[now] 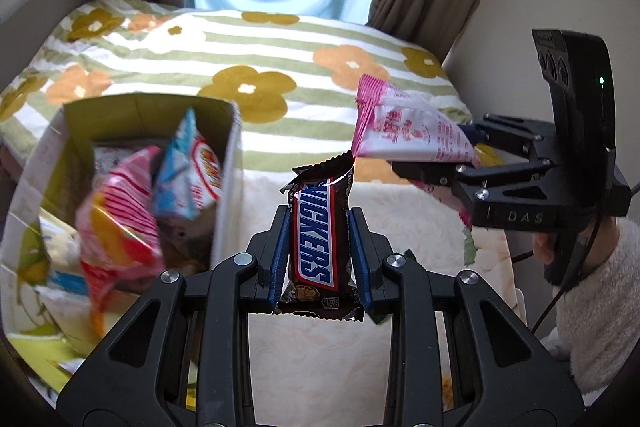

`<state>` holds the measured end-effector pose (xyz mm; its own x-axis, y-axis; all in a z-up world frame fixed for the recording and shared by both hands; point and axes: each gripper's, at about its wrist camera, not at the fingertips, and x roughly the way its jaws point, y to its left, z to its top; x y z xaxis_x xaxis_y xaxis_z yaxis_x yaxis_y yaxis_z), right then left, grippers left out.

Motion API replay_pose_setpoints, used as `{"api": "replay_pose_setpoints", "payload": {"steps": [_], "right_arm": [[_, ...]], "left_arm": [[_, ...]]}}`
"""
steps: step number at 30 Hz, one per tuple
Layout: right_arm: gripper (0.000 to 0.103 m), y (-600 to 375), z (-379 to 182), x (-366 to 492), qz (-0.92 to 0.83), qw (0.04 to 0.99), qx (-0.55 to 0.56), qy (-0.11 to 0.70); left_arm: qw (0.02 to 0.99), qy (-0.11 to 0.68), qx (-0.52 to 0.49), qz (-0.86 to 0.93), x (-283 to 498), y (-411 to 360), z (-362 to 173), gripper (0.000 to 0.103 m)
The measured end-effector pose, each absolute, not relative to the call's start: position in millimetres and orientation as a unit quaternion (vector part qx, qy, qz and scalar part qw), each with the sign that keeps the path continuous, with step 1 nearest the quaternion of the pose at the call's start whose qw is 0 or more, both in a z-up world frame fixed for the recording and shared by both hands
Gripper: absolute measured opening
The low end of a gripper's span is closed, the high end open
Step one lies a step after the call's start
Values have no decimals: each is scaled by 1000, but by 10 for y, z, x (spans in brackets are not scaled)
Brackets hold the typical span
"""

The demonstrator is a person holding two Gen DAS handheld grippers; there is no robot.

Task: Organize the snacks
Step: 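Carry both items over the box and open both grippers to drop them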

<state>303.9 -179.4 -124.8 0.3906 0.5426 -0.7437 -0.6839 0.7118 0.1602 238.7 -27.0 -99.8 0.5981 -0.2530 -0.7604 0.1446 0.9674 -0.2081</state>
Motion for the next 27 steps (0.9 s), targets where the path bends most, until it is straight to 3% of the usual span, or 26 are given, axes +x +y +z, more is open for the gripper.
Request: {"api": "replay_pose_setpoints", "payload": {"steps": [10,24,26,27], "right_arm": [[50,-841,-905,2750,297,854,-28,427],[50,98,-803,2539,245,865,-23,438],[50,142,-833,2541,247,862,-25,442],[50,150,-855,2552,249,860,-24,445]], "left_arm": [[896,418,-43,-147,2447,1040,-678,25],[870,467,-14,-156,2639,1955,-1048,28],[864,482,-12,-149,2648,1976,-1138,53],[861,488,-14,-143,2658,1997,-1192,95]]}}
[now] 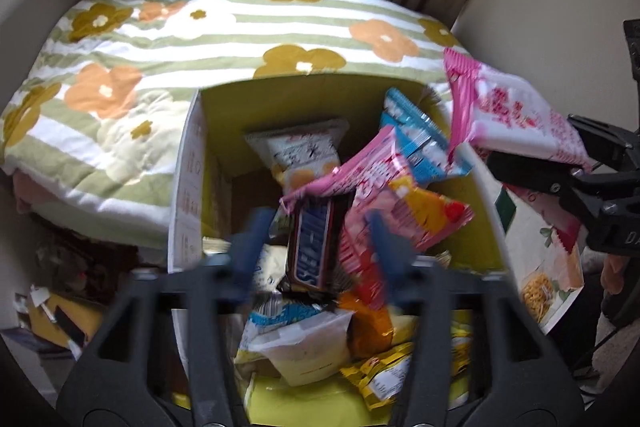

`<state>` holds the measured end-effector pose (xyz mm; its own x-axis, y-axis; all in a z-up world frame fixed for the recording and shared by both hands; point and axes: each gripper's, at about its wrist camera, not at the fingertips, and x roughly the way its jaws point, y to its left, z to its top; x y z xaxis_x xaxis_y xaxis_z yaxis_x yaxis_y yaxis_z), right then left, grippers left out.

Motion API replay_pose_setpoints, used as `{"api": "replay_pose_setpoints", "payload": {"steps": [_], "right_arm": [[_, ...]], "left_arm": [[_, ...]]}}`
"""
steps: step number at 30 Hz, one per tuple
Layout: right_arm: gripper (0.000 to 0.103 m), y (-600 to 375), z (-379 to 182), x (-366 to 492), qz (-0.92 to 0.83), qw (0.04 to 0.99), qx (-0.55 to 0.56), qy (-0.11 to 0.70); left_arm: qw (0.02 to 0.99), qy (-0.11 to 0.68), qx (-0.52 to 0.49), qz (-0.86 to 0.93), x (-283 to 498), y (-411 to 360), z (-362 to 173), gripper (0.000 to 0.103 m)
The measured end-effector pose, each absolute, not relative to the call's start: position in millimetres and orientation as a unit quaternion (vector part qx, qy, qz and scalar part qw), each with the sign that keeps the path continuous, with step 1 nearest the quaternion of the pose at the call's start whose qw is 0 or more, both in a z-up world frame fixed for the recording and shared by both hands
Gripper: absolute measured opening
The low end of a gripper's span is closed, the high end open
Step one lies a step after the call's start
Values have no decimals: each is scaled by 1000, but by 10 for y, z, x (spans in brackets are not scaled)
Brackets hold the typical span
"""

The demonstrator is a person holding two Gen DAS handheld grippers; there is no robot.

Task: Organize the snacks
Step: 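Carry both items over the box and open both grippers to drop them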

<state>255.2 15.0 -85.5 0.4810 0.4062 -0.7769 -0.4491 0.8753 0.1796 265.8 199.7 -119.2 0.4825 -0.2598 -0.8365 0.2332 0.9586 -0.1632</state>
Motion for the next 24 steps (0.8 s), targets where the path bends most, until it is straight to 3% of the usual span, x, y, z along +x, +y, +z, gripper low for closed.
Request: {"api": "replay_pose_setpoints", "payload": {"steps": [1,16,18,20,24], "right_arm": [[50,154,-872,2560,249,859,-23,446],[53,552,-940,2791,258,847,-25,464],[63,599,-919,2811,262,852,-14,454],[96,595,-870,2802,266,860,4,436],[100,526,-824,2726,257,865,9,430]], "left_arm": [[861,490,-17,-138,2641,2020,-1224,103],[853,502,-45,-134,2385,2182,-1259,103],[856,500,-33,-132,2360,2177,-1235,103],[855,501,-29,-131,2347,2162,-1210,103],[855,500,-36,-132,2319,2198,-1187,103]]}}
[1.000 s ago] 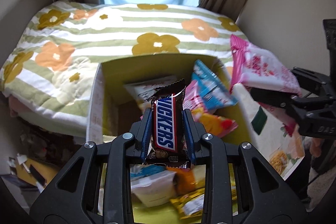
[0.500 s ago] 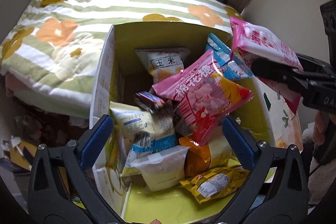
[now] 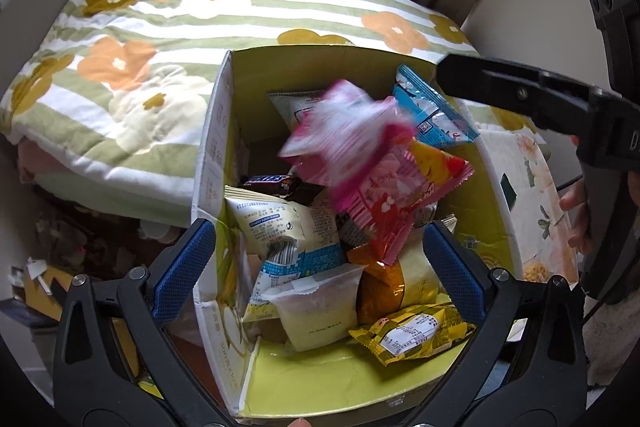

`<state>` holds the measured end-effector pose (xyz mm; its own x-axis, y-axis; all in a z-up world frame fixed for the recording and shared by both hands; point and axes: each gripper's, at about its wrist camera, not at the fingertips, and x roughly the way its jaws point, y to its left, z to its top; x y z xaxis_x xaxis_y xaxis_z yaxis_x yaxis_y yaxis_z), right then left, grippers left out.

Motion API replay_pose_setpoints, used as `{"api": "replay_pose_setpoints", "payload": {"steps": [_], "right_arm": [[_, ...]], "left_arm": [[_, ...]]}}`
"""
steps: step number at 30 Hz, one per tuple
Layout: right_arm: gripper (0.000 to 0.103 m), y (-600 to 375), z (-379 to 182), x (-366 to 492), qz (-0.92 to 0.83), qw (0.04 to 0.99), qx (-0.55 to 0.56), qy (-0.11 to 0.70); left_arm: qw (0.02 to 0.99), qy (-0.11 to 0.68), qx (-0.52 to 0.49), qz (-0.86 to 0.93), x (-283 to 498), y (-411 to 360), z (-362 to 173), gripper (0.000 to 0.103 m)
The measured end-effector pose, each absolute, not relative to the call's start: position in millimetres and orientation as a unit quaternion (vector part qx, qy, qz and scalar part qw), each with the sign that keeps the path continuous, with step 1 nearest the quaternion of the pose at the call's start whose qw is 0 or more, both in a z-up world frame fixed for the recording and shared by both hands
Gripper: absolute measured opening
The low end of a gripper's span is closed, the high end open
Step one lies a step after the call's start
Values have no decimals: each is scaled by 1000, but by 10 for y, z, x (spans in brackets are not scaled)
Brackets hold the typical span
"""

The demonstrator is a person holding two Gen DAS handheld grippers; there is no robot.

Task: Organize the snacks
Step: 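Carry both items over the box and open both grippers to drop them, then move both grippers toward the dark green bar and the packaged waffle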

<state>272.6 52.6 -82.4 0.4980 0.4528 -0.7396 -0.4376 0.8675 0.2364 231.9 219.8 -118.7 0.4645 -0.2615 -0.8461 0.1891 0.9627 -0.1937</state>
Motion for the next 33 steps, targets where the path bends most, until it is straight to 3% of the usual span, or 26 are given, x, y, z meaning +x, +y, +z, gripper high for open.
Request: {"api": "replay_pose_setpoints", "payload": {"steps": [18,33], "right_arm": [[100,-22,-616,2292,176,887,19,426],[100,-1286,-465,1653,25,905,60,420]], "left_arm": [[859,474,-19,-192,2331,1823,-908,103],[849,439,42,-291,2224,629,-608,103]]}}
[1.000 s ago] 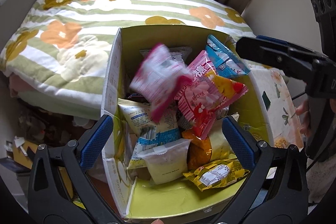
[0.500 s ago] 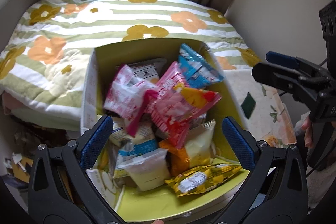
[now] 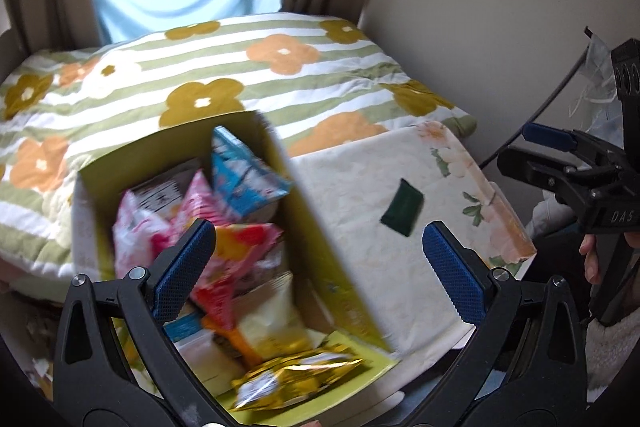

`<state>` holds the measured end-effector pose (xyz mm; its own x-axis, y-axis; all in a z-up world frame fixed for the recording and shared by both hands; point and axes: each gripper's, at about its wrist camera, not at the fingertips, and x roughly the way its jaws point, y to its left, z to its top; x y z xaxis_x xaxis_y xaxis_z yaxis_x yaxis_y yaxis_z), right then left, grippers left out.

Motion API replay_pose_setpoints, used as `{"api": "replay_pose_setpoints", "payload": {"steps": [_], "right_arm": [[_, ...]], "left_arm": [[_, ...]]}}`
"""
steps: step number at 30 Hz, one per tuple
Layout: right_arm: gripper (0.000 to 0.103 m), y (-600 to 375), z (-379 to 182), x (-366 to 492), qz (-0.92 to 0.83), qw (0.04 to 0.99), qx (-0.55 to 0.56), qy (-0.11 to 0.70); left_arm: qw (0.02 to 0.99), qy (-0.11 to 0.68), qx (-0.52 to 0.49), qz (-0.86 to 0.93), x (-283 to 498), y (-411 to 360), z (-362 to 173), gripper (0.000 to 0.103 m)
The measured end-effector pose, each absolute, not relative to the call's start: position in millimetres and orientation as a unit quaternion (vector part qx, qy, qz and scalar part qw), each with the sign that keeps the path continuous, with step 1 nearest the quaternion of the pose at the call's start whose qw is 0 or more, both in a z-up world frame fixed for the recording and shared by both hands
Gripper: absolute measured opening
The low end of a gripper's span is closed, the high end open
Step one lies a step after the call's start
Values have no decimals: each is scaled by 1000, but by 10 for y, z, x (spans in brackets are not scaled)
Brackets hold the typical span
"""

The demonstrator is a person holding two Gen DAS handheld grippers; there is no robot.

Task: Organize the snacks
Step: 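Move both grippers toward the dark green bar and the packaged waffle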

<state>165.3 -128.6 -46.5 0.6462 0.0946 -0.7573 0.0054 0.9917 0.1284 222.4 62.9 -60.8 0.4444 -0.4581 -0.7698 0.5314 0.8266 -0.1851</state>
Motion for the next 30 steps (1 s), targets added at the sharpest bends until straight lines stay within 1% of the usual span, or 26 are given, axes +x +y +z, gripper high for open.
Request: {"api": "replay_pose_setpoints", "payload": {"steps": [8,13,21,26,30], "right_arm": [[100,-1923,-683,1283,-39,893,54,445],[100,-2234,-1012,1071,-54,874,82,476],[100,-2455,-1559,802,-61,848,113,514],[100,-2443,-1809,694,-84,844,104,520],[100,-2399,-1994,665,-82,838,119,525]], "left_arm": [[822,455,71,-334,2183,-241,-774,103],[796,481,88,-357,2177,-741,-989,103],[754,525,139,-370,2293,-1411,-1453,103],[725,555,171,-370,2379,-1692,-1800,103],[703,572,213,-365,2476,-1891,-2108,102]]}}
